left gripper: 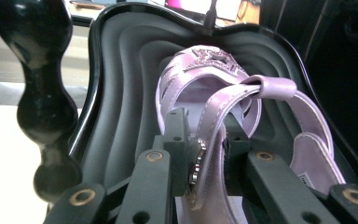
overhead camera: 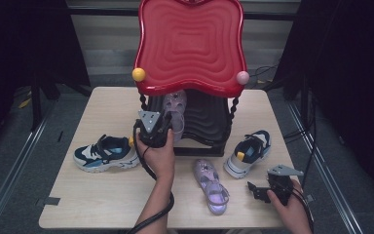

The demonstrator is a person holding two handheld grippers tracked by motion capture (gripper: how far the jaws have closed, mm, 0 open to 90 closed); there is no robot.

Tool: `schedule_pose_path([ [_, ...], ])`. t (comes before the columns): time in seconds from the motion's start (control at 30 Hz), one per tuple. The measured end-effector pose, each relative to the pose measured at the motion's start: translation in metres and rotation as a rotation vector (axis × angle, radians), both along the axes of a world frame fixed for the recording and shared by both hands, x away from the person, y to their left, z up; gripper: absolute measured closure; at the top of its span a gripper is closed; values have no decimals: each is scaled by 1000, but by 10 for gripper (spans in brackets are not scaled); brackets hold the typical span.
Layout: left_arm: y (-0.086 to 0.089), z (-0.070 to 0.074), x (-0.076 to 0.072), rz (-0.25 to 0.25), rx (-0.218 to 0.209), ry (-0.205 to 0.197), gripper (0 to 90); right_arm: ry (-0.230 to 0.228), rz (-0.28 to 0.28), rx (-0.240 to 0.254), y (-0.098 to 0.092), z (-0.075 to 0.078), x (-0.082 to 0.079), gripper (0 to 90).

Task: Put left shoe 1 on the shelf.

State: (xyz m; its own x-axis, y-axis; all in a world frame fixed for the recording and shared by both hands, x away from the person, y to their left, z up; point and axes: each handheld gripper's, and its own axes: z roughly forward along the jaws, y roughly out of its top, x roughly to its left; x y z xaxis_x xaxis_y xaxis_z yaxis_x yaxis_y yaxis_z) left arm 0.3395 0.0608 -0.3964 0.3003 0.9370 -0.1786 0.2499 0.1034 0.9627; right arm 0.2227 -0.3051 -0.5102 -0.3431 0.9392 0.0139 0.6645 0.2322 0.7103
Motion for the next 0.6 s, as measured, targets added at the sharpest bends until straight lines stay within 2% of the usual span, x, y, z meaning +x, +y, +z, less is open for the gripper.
schedule_pose_path([
  [0.13, -6, -2, 7, 23, -26, -11, 772, 0, 1, -1, 0, 0, 0, 98],
  [0.27, -12, -5, 15, 49, -10, -25, 770, -2, 3, -2, 0, 0, 0, 98],
  [0.33, -13, -6, 17, 56, -15, -28, 770, -4, 6, -3, 0, 0, 0, 98],
  [0.6, -20, -6, 27, 61, -16, -58, 769, 3, 1, 2, 0, 0, -1, 98],
])
